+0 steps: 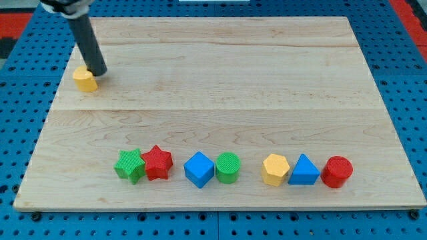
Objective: Slide yellow heart left to the green star
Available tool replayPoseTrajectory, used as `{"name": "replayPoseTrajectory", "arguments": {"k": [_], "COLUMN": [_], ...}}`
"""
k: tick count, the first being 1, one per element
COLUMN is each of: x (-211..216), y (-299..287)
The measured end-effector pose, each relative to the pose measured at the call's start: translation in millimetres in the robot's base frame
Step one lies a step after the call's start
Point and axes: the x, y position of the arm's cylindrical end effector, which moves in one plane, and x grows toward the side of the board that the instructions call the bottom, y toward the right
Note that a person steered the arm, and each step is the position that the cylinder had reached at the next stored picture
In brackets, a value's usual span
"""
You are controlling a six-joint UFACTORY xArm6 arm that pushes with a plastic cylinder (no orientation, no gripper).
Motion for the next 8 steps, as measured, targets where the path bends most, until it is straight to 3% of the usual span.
{"name": "replayPoseTrajectory", "arguments": {"k": [1, 3, 5, 7, 8], "x": [-7.9, 92.2, 151.9, 121.1, 169.8], "y": [-20.9, -13.4, -12.0, 10.4, 11.0]}}
